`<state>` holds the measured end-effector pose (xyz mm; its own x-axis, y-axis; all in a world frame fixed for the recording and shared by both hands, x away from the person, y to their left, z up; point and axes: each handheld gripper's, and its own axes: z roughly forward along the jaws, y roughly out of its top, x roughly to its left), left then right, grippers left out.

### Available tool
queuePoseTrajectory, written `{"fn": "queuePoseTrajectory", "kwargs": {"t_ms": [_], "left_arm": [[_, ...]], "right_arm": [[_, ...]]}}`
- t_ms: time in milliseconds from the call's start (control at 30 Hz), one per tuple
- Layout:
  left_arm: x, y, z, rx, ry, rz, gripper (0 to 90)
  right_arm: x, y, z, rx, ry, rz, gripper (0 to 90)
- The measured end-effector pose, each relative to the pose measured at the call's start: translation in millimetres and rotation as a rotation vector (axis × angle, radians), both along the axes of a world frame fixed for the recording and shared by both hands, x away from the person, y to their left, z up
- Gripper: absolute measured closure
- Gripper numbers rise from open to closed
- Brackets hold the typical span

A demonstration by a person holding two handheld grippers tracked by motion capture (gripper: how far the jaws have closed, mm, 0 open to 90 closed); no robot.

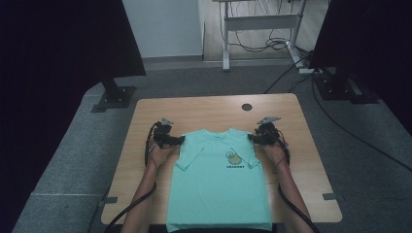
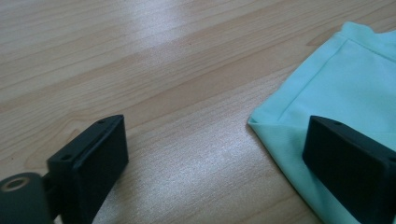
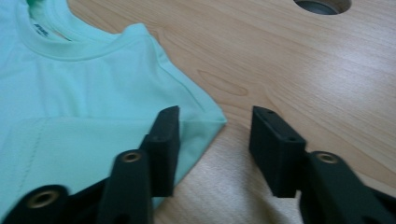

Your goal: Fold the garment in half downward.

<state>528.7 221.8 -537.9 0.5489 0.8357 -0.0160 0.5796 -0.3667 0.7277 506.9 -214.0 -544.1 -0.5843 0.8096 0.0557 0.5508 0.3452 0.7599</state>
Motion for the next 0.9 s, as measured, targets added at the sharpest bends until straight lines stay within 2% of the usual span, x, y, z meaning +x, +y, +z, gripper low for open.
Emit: {"fn": "queuePoseTrajectory", "kwargs": {"t_ms": [100,167,200,233,267,333,367,400,500,633,800,900], "left_arm": [[-2.3,-0.1,0.6,-0.015,-0.012,-0.031,31.4],[-6.0,-2.0,1.2,-0.043,-0.021,-0.081,42.9],[-6.0,-2.0,1.2,-0.043,-0.021,-0.081,55.0],[-6.8,-2.5,1.3,-0.052,-0.019,-0.097,55.0],[-7.7,-3.0,1.4,-0.063,-0.012,-0.112,62.0],[-8.2,-3.6,1.1,-0.096,0.011,-0.125,74.8],[-8.2,-3.6,1.1,-0.096,0.011,-0.125,80.2],[-8.3,-3.7,1.0,-0.112,0.024,-0.128,83.4],[-9.1,-4.7,1.0,-0.114,0.023,-0.126,87.2],[-10.5,-5.9,1.2,-0.107,0.014,-0.122,87.4],[-11.9,-6.8,1.4,-0.109,0.006,-0.111,87.9],[-13.2,-8.9,2.4,-0.092,-0.01,-0.123,88.4]], "right_arm": [[-2.5,2.0,-0.1,0.006,-0.003,0.01,68.0],[-3.5,3.9,0.7,0.008,0.006,0.015,74.9],[-3.5,3.9,0.7,0.008,0.006,0.015,74.9],[-4.4,6.4,1.5,0.012,0.018,0.018,82.3],[-5.1,7.6,1.6,0.015,0.021,0.017,84.8],[-6.0,8.2,1.2,0.025,0.025,0.009,86.0],[-6.0,8.2,1.2,0.025,0.025,0.009,86.0],[-6.0,7.4,1.0,0.046,0.04,0.001,86.3],[-6.6,8.6,1.5,0.041,0.042,-0.002,86.5],[-8.4,11.4,3.0,0.026,0.046,-0.005,86.9],[-8.8,11.6,3.2,0.034,0.052,-0.017,87.1],[-9.5,12.0,3.6,0.031,0.05,-0.018,87.2]]}}
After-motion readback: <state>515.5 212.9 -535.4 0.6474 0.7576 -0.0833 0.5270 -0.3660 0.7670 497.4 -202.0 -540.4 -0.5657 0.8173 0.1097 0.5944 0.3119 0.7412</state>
